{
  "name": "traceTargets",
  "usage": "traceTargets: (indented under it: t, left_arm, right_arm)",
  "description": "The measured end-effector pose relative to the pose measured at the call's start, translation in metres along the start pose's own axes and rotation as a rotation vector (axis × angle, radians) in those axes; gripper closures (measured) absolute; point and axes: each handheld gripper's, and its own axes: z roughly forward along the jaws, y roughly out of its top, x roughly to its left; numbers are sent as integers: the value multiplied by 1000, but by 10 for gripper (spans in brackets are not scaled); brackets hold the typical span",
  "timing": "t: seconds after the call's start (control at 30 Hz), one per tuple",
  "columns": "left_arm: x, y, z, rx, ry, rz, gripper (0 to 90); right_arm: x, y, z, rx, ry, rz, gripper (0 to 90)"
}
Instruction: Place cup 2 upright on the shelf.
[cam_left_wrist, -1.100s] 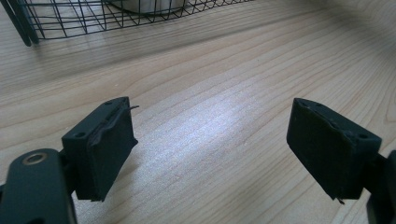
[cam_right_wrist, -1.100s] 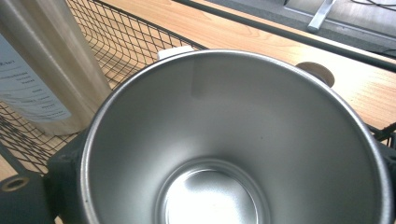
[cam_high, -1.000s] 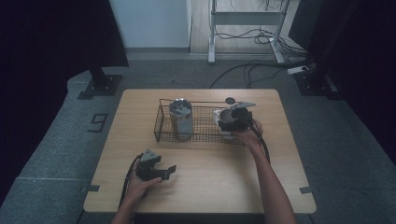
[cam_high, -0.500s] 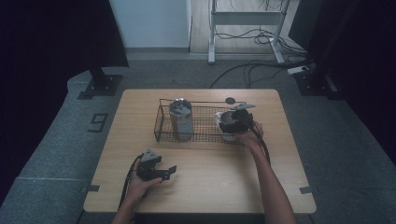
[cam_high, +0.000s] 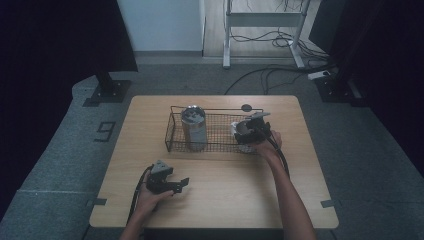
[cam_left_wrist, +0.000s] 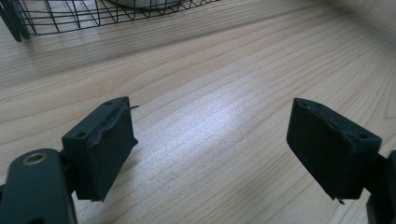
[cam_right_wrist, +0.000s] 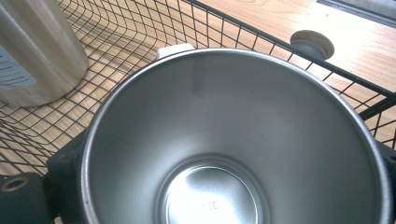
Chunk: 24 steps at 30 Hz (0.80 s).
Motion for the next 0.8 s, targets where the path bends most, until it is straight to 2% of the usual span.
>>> traceTargets:
  t: [0.2,0.37,0.5,0.7,0.8]
  left_arm:
    - [0,0,0,1,0,0,153]
    - [0,0,0,1,-2,0,152]
    - [-1,0,0,4,-4,3,153]
    - [-1,0,1,5,-6,3,153]
    - [-1,0,1,6,-7,4,153]
  right_arm:
    - [-1,-1,0,13,-19,-8,60]
    - [-4,-3,-2,33,-15,6,59]
    - [-4,-4,-4,44,-21,-4,58]
    - [-3,-6,-5,28,-30,12,45]
    - [-4,-6,-7,7,-17,30,16]
